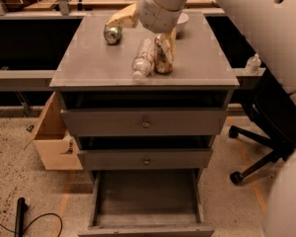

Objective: Place water bottle into bottom drawer

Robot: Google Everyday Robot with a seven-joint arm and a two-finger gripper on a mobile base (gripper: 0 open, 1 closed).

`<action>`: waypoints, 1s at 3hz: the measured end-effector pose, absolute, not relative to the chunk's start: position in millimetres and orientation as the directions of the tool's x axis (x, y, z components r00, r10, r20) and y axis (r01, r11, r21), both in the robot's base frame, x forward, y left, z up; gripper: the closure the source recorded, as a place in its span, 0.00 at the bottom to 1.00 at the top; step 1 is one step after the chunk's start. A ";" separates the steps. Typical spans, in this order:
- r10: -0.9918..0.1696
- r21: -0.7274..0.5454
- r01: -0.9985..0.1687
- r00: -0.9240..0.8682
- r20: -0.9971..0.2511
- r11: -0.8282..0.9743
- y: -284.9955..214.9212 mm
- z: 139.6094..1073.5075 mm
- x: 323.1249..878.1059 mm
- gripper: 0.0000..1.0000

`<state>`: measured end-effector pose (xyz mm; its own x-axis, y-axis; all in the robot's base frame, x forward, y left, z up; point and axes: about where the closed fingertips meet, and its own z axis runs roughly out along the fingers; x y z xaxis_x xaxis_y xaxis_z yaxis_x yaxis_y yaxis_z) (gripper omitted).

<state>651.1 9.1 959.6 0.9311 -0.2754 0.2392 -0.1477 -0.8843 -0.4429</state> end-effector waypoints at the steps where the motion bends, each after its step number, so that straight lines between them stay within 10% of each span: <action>1: -0.315 -0.429 -0.183 0.913 0.261 -0.885 6.6 939.8 689.5 0.00; 3: -0.419 -0.374 -0.305 0.866 0.274 -0.876 -1.0 906.0 756.6 0.00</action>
Offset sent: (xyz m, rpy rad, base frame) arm 0.1227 -0.0339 -0.0428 -0.0973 -0.0562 -0.2575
